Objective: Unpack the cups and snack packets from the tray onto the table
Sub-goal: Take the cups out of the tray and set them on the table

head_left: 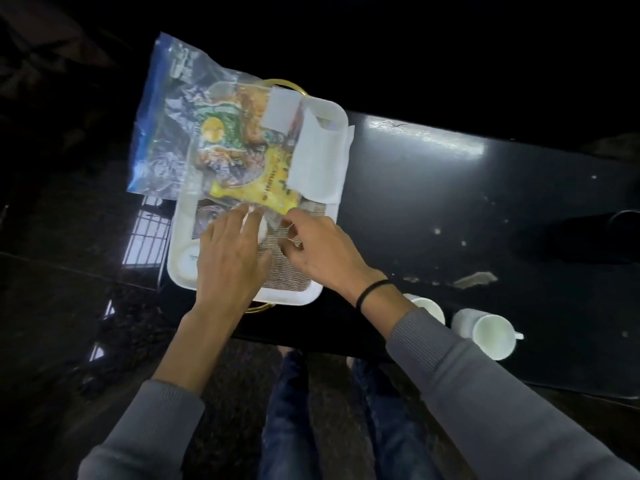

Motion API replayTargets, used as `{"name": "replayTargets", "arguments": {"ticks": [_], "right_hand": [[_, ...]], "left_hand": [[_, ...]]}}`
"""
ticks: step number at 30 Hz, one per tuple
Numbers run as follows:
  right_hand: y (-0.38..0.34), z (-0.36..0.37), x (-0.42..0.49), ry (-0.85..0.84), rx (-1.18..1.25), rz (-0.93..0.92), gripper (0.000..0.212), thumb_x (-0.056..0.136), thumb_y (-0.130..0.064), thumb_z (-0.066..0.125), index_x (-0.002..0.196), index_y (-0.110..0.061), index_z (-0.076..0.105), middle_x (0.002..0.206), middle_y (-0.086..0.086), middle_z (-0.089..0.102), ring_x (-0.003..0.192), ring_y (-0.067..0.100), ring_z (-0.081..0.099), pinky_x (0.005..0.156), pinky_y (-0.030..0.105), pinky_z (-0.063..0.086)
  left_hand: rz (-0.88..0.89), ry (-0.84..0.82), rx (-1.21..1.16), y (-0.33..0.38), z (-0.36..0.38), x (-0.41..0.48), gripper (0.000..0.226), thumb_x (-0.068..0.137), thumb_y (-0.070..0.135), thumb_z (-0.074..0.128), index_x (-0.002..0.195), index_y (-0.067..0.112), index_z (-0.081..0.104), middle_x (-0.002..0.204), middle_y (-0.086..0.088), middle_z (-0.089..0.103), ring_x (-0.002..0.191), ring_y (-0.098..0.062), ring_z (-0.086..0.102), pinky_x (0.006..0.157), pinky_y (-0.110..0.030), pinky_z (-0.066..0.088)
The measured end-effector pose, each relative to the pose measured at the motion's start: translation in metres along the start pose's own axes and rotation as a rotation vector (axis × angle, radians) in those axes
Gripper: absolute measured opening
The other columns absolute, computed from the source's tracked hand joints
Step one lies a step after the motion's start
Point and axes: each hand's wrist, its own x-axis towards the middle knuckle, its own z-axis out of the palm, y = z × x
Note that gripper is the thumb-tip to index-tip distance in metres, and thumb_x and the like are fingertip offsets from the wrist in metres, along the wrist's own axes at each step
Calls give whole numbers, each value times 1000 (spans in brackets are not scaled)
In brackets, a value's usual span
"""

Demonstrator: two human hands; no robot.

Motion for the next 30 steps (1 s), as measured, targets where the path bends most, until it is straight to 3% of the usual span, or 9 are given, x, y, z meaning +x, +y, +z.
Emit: {"name": "replayTargets", "arguments": {"ticks": [4, 9, 19, 22, 26, 30], "right_hand": [[-15, 19, 17, -34, 47, 53, 35, 95, -28, 57, 127, -17, 55, 110, 7, 70, 102, 31, 64, 83, 46, 56], [-17, 33, 22, -4, 108, 122, 31, 95, -29, 58, 124, -17, 56, 109, 6, 71, 103, 29, 64, 85, 46, 57], [-11, 24, -2, 153, 254, 192, 29, 95, -28, 61, 123, -24, 59, 112, -4, 70, 95, 21, 68, 79, 45, 60], [-1, 16, -16, 203, 268, 153, 44, 87, -24, 70, 128, -27, 54, 126, -9, 62, 98, 15, 67, 82, 42, 58], [19, -1, -36, 174, 281, 5, 77, 79, -21, 78, 147, -29, 42, 148, -11, 46, 132, 14, 45, 101, 37, 49], [45, -23, -57, 220, 332, -36, 80, 78, -26, 83, 148, -24, 45, 146, -8, 53, 133, 11, 48, 111, 33, 42]], "left_hand": [[-12, -43, -13, -25, 4, 12, 67, 83, 16, 77, 143, 7, 49, 140, -17, 55, 126, -41, 51, 96, -52, 42], [10, -58, -76, -42, 8, 24, 67, 80, 28, 80, 139, 14, 50, 134, -11, 57, 121, -37, 55, 78, -47, 52], [83, -65, -129, -41, -11, 25, 64, 74, 33, 79, 132, 19, 55, 124, -5, 61, 110, -31, 58, 73, -45, 54], [88, -49, -182, -24, -21, 18, 64, 70, 35, 80, 129, 21, 58, 117, -5, 63, 102, -30, 60, 69, -38, 47], [61, -105, -388, 15, -31, 15, 63, 66, 46, 81, 124, 32, 61, 110, 5, 69, 98, -18, 65, 80, -38, 54], [-32, -245, -647, 57, -27, 21, 56, 60, 47, 89, 109, 41, 61, 93, 21, 69, 87, 13, 62, 65, -3, 46]]}}
